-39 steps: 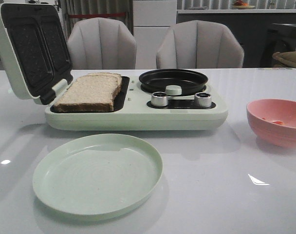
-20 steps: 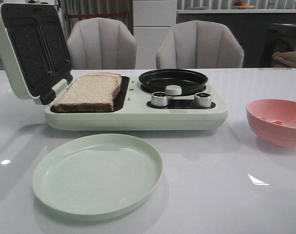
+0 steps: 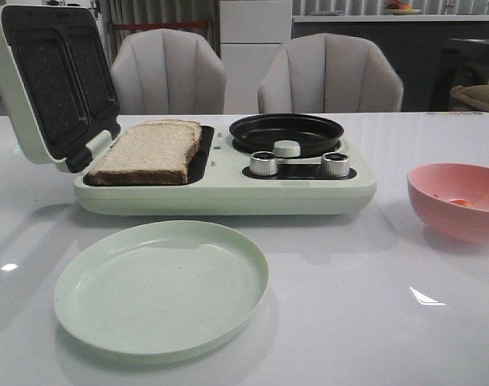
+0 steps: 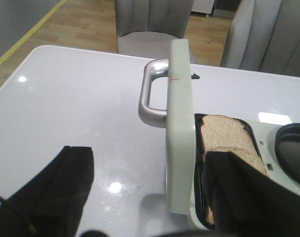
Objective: Make breakfast with bread and shrimp
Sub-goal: 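Withdraw the right gripper away from the sandwich maker, then grasp the sandwich maker lid handle with the left gripper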
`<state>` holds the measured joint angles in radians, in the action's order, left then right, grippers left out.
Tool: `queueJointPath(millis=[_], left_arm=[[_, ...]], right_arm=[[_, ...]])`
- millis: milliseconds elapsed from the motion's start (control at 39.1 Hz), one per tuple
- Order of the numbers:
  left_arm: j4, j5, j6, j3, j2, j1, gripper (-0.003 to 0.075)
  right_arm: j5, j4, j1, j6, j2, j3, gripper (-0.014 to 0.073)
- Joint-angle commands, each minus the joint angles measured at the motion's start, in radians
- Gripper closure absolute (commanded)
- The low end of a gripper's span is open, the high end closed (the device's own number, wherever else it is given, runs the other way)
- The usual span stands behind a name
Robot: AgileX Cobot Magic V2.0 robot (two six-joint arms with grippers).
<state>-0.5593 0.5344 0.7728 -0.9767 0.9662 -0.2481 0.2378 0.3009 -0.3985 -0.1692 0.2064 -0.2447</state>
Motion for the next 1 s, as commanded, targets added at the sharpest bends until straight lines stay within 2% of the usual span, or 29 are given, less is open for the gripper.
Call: queueJointPath(millis=[0,179,307,664,843,971], left_arm=[[0.027,-0.098,0.004,-0.080,0.063,0.061,0.0209],[0.154,-0.106,-0.027,-0.147,0.173,0.195,0.0209],[0.392,-0.089,-0.221,-0.199,0.255,0.292,0.0209],[1.290,0.053,-0.926,-0.295,0.455,0.514,0.0209],[1.635,0.126,-1.204,-0.295,0.540,0.547,0.0209],[1.823,0.166,-1.322,-0.295,0.593,0.547,0.0209]], right_arm=[[-0.070,0.008,0.005,0.000,0.008,-0.028,0.0053],[-0.070,0.008,0.005,0.000,0.008,-0.028,0.0053],[-0.070,0.008,0.005,0.000,0.008,-0.028,0.0053],[-0.070,0.008,0.005,0.000,0.008,-0.028,0.0053],[-0.070,0.008,0.005,0.000,0.008,-0.028,0.0053],[-0.070,0.008,0.005,0.000,0.008,-0.028,0.0053]])
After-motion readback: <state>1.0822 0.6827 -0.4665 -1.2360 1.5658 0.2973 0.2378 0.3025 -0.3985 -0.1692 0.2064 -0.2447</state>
